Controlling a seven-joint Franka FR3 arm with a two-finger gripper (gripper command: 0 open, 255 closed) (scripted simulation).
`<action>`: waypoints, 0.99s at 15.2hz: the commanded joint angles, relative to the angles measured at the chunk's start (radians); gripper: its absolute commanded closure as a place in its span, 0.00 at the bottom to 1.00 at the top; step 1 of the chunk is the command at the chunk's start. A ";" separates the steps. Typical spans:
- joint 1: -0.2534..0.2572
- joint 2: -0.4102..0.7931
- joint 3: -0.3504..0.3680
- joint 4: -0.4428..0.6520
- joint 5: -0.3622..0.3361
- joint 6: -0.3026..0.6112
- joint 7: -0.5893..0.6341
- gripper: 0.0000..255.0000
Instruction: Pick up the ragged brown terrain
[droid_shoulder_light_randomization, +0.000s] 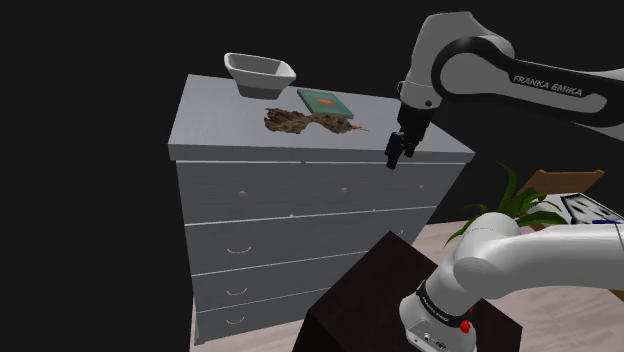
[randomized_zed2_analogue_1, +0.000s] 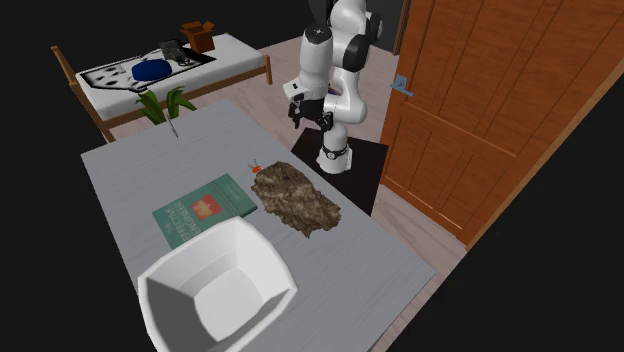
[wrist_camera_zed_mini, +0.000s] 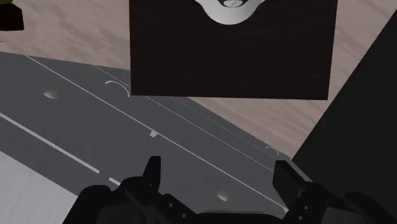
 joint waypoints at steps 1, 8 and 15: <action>0.000 0.000 0.000 0.000 0.000 0.000 0.000 0.00; 0.074 0.091 0.046 -0.001 -0.289 0.276 -0.258 0.00; 0.119 0.153 0.086 -0.041 -0.585 0.600 -0.437 0.00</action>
